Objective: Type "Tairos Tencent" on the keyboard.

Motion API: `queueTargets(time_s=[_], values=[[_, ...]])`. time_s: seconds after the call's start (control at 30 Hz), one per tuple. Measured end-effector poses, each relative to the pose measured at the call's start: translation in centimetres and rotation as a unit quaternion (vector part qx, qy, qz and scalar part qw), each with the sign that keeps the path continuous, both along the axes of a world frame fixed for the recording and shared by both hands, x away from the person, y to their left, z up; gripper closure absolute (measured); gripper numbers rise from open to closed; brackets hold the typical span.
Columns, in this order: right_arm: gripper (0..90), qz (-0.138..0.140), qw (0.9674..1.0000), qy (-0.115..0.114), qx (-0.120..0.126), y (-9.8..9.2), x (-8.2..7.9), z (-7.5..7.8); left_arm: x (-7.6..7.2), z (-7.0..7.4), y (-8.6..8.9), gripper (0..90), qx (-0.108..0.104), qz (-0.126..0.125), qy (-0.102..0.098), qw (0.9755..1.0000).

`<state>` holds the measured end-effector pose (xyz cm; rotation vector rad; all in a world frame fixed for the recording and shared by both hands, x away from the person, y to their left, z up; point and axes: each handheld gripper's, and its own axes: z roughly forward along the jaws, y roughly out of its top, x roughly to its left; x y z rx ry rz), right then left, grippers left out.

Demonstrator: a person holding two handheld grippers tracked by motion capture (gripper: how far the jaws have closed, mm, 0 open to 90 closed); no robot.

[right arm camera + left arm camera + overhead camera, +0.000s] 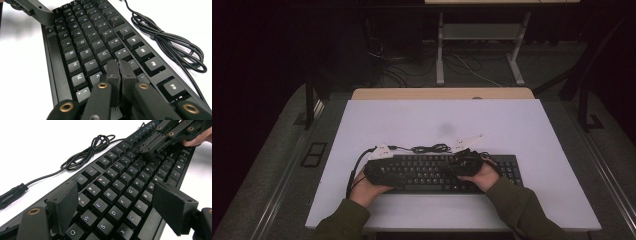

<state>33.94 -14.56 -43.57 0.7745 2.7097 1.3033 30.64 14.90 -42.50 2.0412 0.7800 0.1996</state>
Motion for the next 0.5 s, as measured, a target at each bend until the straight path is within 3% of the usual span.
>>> queueTargets(time_s=[0.5], values=[[58.5, -0.010, 0.9993, 0.001, 0.036, -0.64, 0.35, 0.25, -0.82, 0.06, 0.72, 26.4, -0.003, 0.001, -0.003, 1.0000]])
